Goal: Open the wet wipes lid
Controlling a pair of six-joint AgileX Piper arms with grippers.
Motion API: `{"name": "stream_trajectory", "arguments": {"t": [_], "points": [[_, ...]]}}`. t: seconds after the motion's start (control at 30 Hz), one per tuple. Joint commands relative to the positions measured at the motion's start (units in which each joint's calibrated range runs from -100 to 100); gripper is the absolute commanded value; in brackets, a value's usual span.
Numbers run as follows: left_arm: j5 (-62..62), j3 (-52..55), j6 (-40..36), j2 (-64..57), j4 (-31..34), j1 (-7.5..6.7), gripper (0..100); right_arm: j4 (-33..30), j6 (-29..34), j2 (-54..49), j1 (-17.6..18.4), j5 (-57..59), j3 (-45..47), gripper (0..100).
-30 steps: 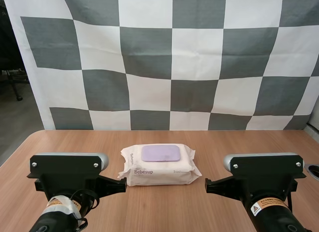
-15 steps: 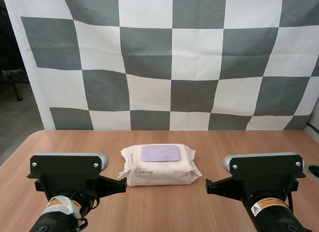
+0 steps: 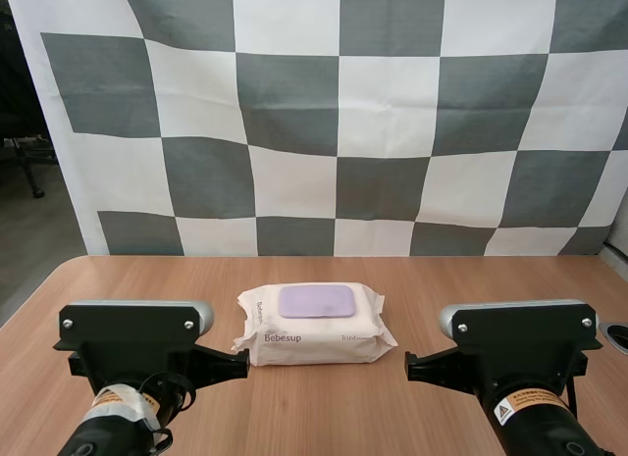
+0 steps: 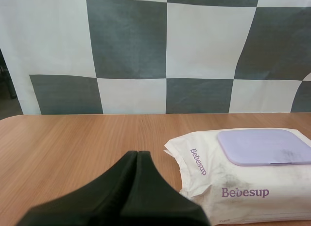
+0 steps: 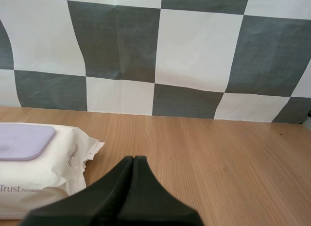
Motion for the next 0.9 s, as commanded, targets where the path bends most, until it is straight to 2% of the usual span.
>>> {"name": "stream_trajectory", "arguments": {"t": [0.0,0.4,0.57,0.73,0.87], "points": [[0.0,0.0,0.0,0.0,0.0,-0.02,0,-0.1,0.0,0.0,0.0,-0.1,0.0,0],[0.0,0.0,0.0,0.0,0.0,-0.02,0,-0.1,0.0,0.0,0.0,-0.2,0.0,0],[0.0,0.0,0.0,0.0,0.0,-0.02,0,3.2,0.2,0.0,0.0,-0.9,0.0,0],[-0.1,0.0,0.0,0.0,0.0,-0.02,0,3.5,0.2,0.0,0.0,-0.9,0.0,0],[-7.1,0.0,0.3,0.0,0.8,-0.02,0,3.8,0.2,0.0,0.0,-0.9,0.0,0]]}}
